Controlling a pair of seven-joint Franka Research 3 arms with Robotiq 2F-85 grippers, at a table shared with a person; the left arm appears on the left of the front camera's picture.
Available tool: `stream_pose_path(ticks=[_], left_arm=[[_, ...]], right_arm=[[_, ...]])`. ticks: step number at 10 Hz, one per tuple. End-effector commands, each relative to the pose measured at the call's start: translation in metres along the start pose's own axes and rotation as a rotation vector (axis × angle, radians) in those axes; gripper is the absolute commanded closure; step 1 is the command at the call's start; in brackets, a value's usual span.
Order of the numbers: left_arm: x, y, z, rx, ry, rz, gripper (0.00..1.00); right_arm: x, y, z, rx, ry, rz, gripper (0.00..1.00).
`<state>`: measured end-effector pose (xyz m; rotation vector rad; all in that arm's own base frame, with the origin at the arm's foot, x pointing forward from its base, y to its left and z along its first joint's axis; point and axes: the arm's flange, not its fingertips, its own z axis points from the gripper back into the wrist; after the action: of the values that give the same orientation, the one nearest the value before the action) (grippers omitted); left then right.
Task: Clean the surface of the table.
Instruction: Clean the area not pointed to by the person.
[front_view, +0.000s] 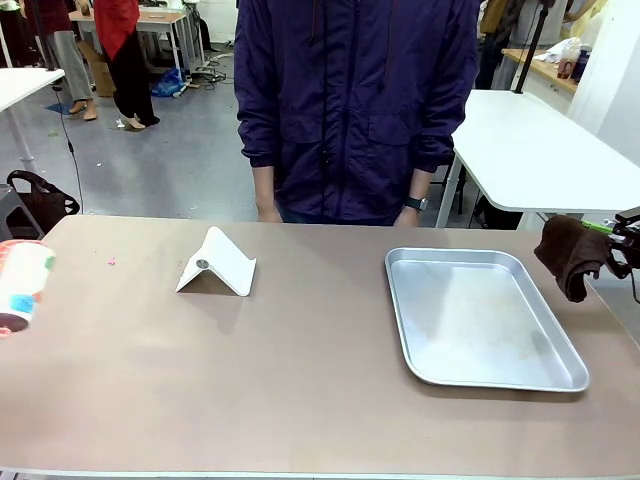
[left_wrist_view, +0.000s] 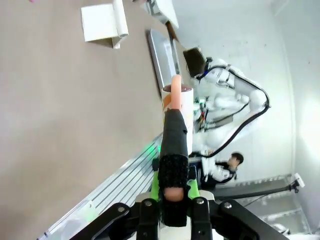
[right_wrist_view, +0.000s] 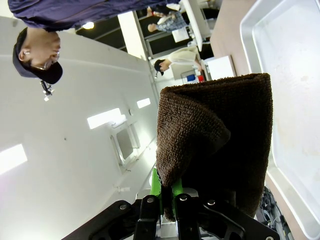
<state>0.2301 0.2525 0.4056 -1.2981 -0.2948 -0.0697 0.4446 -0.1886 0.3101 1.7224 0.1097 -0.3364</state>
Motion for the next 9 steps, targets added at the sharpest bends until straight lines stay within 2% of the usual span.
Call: stream_pose_path(ticks=[1, 2, 3, 9], left_arm=[[-0.004, 0.023, 0.023, -0.075, -0.123, -0.017, 0.77], [-0.005, 0.033, 0.026, -0.085, -0.175, 0.017, 0.77], [-0.015, 0.014, 0.018, -0.024, -0.076, 0.016, 0.77], [-0.015, 0.014, 0.018, -0.024, -0.076, 0.016, 0.77]], right_arm=[[0.0, 0.007, -0.001, 0.007, 0.016, -0.011, 0.91], [0.0, 0.007, -0.001, 0.007, 0.016, -0.011, 0.91], [0.0, 0.007, -0.001, 0.007, 0.016, -0.011, 0.91], [0.0, 0.007, -0.001, 0.007, 0.016, -0.011, 0.91]])
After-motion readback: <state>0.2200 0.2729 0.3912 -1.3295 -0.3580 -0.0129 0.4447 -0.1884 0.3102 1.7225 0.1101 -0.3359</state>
